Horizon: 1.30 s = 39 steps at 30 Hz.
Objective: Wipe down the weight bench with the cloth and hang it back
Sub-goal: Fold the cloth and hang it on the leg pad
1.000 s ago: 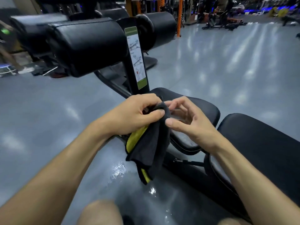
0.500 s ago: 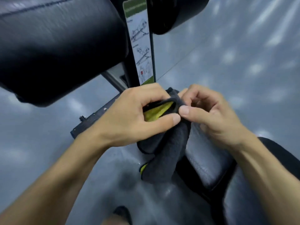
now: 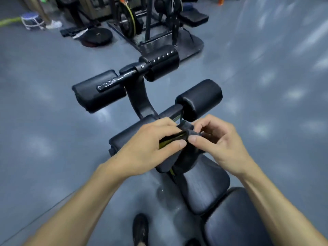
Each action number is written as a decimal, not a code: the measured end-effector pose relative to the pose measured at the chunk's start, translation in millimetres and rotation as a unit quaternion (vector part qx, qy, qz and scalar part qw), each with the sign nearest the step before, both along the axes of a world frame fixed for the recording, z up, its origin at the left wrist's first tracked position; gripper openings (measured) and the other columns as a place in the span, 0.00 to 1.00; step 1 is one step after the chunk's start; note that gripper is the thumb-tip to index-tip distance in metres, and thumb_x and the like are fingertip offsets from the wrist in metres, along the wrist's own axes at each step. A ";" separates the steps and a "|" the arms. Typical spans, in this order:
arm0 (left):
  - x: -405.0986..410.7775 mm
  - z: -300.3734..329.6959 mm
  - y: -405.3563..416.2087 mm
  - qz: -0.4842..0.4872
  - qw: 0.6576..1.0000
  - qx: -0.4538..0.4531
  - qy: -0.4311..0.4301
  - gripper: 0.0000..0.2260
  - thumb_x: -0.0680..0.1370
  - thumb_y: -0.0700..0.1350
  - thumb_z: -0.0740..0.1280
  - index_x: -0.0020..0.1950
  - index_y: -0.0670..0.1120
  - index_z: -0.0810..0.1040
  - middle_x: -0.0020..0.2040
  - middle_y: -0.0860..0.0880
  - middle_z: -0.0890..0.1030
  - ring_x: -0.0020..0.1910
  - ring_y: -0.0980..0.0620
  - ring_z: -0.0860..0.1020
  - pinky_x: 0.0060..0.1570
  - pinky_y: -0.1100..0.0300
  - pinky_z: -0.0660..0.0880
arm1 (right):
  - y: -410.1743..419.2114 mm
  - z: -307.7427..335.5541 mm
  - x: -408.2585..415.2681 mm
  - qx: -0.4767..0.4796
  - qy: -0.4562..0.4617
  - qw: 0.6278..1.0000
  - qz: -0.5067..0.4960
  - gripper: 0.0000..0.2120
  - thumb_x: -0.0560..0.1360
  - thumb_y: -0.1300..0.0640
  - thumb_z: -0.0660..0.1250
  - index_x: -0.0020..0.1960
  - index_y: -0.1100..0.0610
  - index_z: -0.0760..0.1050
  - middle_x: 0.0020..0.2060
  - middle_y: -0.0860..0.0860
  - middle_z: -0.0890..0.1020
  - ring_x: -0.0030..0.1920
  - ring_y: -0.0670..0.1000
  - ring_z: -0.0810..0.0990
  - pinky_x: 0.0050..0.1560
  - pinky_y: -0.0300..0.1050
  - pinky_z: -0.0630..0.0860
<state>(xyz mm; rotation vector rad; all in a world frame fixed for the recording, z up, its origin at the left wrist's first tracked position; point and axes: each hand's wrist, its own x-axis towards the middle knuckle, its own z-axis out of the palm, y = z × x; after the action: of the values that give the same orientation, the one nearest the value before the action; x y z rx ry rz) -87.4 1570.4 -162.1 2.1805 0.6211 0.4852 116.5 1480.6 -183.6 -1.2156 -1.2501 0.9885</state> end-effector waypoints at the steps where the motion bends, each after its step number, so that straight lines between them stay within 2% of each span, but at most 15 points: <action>1: -3.9 13.9 -2.9 0.003 1.000 -0.014 0.000 0.09 0.81 0.53 0.68 0.52 0.49 0.84 0.49 0.55 0.78 0.49 0.51 0.80 0.49 0.51 0.76 | 0.0 17.5 -1.8 -0.002 0.015 1.000 -0.001 0.08 0.74 0.60 0.74 0.44 0.59 0.74 0.44 0.63 0.79 0.41 0.54 0.76 0.42 0.52 0.74; 6: -16.9 65.3 -13.0 -0.011 0.996 -0.061 0.059 0.19 0.79 0.58 0.67 0.39 0.44 0.76 0.39 0.51 0.74 0.38 0.56 0.75 0.40 0.55 0.73 | -0.2 82.7 -14.0 0.002 0.057 0.998 0.004 0.09 0.72 0.68 0.70 0.41 0.63 0.70 0.40 0.55 0.81 0.40 0.51 0.77 0.42 0.40 0.74; 10: -15.7 86.1 -30.9 -0.021 0.985 -0.054 0.163 0.26 0.78 0.63 0.61 0.48 0.39 0.80 0.48 0.46 0.80 0.47 0.48 0.80 0.51 0.46 0.76 | -3.6 116.0 -12.3 0.017 0.064 0.998 -0.009 0.13 0.73 0.74 0.72 0.41 0.61 0.70 0.41 0.54 0.81 0.41 0.49 0.78 0.45 0.39 0.75; 13: -20.3 101.2 -37.3 0.031 0.990 -0.041 0.131 0.18 0.82 0.54 0.64 0.48 0.39 0.79 0.47 0.44 0.80 0.47 0.45 0.80 0.51 0.44 0.76 | -9.7 138.4 -0.8 0.029 0.048 0.998 -0.006 0.13 0.73 0.73 0.72 0.41 0.60 0.71 0.41 0.52 0.82 0.39 0.46 0.79 0.42 0.36 0.74; 15: -25.0 117.9 -34.2 0.067 0.991 0.014 0.112 0.15 0.83 0.51 0.66 0.45 0.40 0.80 0.44 0.45 0.78 0.43 0.47 0.78 0.46 0.49 0.75 | -13.8 151.3 8.5 0.029 0.027 0.999 -0.006 0.12 0.73 0.71 0.73 0.41 0.59 0.72 0.39 0.46 0.82 0.38 0.44 0.78 0.41 0.35 0.74; 17: -26.7 135.8 -33.1 0.080 0.989 0.073 0.096 0.14 0.81 0.52 0.68 0.43 0.43 0.81 0.40 0.48 0.77 0.39 0.50 0.76 0.40 0.56 0.72 | -16.4 158.8 17.3 0.036 0.015 0.999 -0.012 0.13 0.74 0.71 0.73 0.42 0.57 0.72 0.37 0.43 0.80 0.38 0.46 0.76 0.42 0.39 0.73; 20: -22.8 154.7 -36.4 0.105 0.980 0.144 0.087 0.11 0.78 0.54 0.72 0.46 0.46 0.85 0.38 0.52 0.77 0.39 0.51 0.76 0.41 0.57 0.71 | -17.3 164.2 25.6 0.041 0.011 0.999 -0.023 0.13 0.74 0.71 0.72 0.45 0.55 0.75 0.37 0.46 0.76 0.40 0.51 0.73 0.44 0.53 0.71; 22: -23.0 162.5 -37.3 0.123 0.976 0.163 0.079 0.10 0.76 0.55 0.74 0.48 0.49 0.86 0.38 0.56 0.77 0.39 0.56 0.76 0.41 0.60 0.69 | -17.5 163.3 28.1 0.039 0.008 0.999 -0.019 0.12 0.75 0.71 0.71 0.49 0.56 0.77 0.39 0.49 0.77 0.41 0.52 0.75 0.44 0.62 0.74; 24: -25.5 167.0 -34.7 0.126 0.977 0.159 0.070 0.10 0.75 0.55 0.76 0.49 0.49 0.86 0.38 0.59 0.77 0.39 0.61 0.75 0.41 0.65 0.67 | -16.2 160.7 28.8 0.033 0.009 0.999 -0.023 0.14 0.76 0.71 0.70 0.54 0.55 0.80 0.40 0.50 0.76 0.42 0.52 0.75 0.45 0.67 0.75; 27: -30.0 169.5 -26.2 0.110 0.987 0.104 0.049 0.09 0.75 0.52 0.77 0.48 0.48 0.86 0.39 0.61 0.79 0.40 0.63 0.76 0.39 0.72 0.65 | -8.8 153.3 26.8 0.012 0.029 0.999 -0.044 0.18 0.76 0.69 0.70 0.57 0.49 0.82 0.39 0.48 0.75 0.42 0.53 0.74 0.42 0.62 0.75; 30: -36.7 165.4 -9.6 0.094 0.991 0.079 0.055 0.05 0.78 0.49 0.74 0.49 0.50 0.86 0.44 0.57 0.80 0.44 0.57 0.78 0.40 0.71 0.67 | 6.8 144.1 17.9 -0.024 0.058 0.997 -0.037 0.14 0.72 0.60 0.71 0.57 0.49 0.84 0.41 0.52 0.74 0.42 0.59 0.73 0.44 0.75 0.74; 32: -44.9 157.6 6.5 0.095 0.992 0.064 0.051 0.04 0.78 0.48 0.74 0.49 0.49 0.86 0.47 0.55 0.82 0.46 0.53 0.79 0.42 0.67 0.69 | 22.9 138.7 10.1 -0.039 0.048 0.998 -0.033 0.14 0.70 0.56 0.71 0.56 0.48 0.84 0.41 0.52 0.74 0.40 0.57 0.72 0.41 0.68 0.75; 35: -60.5 142.5 35.8 0.099 0.993 0.037 0.049 0.04 0.77 0.49 0.75 0.47 0.49 0.86 0.46 0.53 0.81 0.45 0.52 0.78 0.42 0.67 0.68 | 56.0 130.1 -4.3 -0.042 0.062 0.997 -0.036 0.15 0.69 0.55 0.71 0.55 0.48 0.84 0.39 0.47 0.77 0.35 0.48 0.74 0.38 0.47 0.73; 37: -71.0 133.5 59.6 0.097 0.994 0.020 0.045 0.04 0.75 0.50 0.77 0.44 0.51 0.85 0.43 0.53 0.80 0.41 0.54 0.76 0.41 0.67 0.67 | 83.9 124.5 -17.9 -0.035 0.102 0.993 -0.038 0.14 0.70 0.59 0.71 0.53 0.50 0.85 0.42 0.49 0.81 0.41 0.48 0.78 0.45 0.46 0.75; 39: -80.7 126.7 88.2 0.105 0.994 -0.006 0.023 0.04 0.73 0.50 0.79 0.44 0.52 0.87 0.41 0.54 0.79 0.39 0.57 0.74 0.39 0.69 0.66 | 118.0 120.0 -32.9 -0.033 0.158 0.986 -0.042 0.14 0.70 0.63 0.70 0.52 0.51 0.86 0.47 0.52 0.84 0.51 0.53 0.79 0.60 0.53 0.74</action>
<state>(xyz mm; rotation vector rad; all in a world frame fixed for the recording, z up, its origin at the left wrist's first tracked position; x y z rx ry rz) -168.1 1658.5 -35.4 2.1303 0.8829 0.5407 83.6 1598.7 -63.7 -1.1014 -0.9165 1.1177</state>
